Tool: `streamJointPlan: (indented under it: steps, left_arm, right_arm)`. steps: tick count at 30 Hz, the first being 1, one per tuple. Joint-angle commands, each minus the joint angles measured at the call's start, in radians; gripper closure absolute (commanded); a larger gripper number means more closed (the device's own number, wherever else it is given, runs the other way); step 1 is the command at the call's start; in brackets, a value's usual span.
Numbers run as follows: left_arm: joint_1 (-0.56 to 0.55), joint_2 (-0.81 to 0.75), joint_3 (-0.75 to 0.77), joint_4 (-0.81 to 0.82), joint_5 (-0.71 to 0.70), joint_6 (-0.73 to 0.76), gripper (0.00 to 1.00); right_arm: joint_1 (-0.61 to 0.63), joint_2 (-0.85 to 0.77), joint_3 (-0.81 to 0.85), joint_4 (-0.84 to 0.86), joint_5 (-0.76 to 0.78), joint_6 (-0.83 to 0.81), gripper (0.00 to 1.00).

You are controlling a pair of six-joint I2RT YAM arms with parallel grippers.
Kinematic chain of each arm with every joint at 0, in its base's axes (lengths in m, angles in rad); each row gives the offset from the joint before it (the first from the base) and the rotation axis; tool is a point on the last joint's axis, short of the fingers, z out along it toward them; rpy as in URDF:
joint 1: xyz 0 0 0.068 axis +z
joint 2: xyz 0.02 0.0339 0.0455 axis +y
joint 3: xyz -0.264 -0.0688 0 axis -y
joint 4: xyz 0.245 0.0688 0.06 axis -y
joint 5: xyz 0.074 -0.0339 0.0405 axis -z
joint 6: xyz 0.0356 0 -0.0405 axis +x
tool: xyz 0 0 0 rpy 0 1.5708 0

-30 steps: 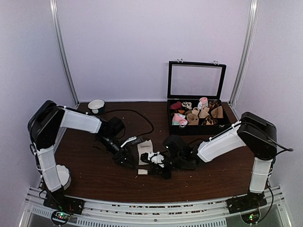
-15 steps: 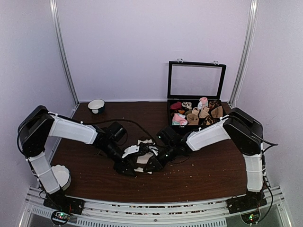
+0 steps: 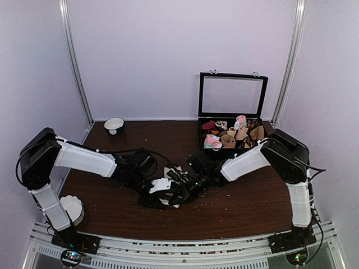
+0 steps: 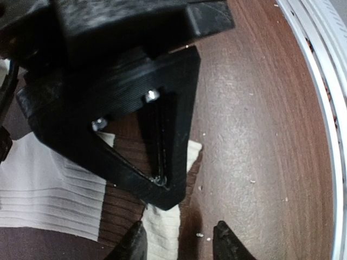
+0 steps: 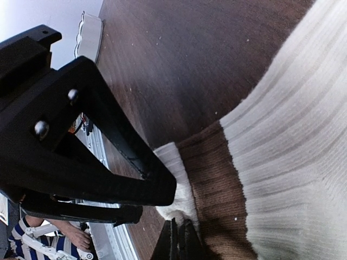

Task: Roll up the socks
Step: Roll the sock at the center of the board.

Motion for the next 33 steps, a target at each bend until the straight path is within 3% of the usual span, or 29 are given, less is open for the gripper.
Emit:
streamJointPlan:
  steps: [1, 6, 10, 12, 14, 19, 26, 31, 32, 33]
  left_arm:
    - [-0.012, 0.021, 0.018, 0.01, -0.047, 0.045, 0.61]
    - [-0.014, 0.05, 0.028, -0.008, -0.064, 0.066, 0.68]
    - [-0.015, 0.091, 0.073, -0.055, -0.055, 0.055, 0.92]
    - [-0.014, 0.117, 0.094, -0.085, -0.027, 0.041, 0.99]
    - [-0.014, 0.143, 0.11, -0.109, 0.0, 0.026, 1.0]
    - [0.0, 0.219, 0.16, -0.194, 0.067, -0.02, 1.0]
    - [0.063, 0.275, 0.229, -0.278, 0.201, -0.088, 1.0]
    - [0.079, 0.359, 0.297, -0.359, 0.301, -0.112, 1.0]
    - [0.079, 0.372, 0.311, -0.374, 0.317, -0.115, 1.0]
    - [0.08, 0.385, 0.325, -0.39, 0.333, -0.116, 1.0]
  right_arm:
    - [-0.001, 0.052, -0.02, -0.058, 0.034, 0.058, 1.0]
    - [0.0, 0.054, -0.022, -0.049, 0.021, 0.078, 1.0]
    - [-0.002, 0.036, -0.038, -0.031, 0.021, 0.083, 1.0]
    - [-0.006, 0.012, -0.053, -0.029, 0.043, 0.075, 0.93]
    - [-0.01, -0.013, -0.085, -0.015, 0.066, 0.063, 0.82]
    - [-0.034, -0.077, -0.159, 0.016, 0.12, 0.037, 0.7]
    - [-0.061, -0.244, -0.38, 0.221, 0.207, 0.047, 0.67]
    - [-0.054, -0.377, -0.521, 0.352, 0.299, 0.025, 0.56]
    - [-0.05, -0.402, -0.537, 0.348, 0.324, 0.001, 0.53]
    - [-0.048, -0.43, -0.551, 0.339, 0.353, -0.024, 0.43]
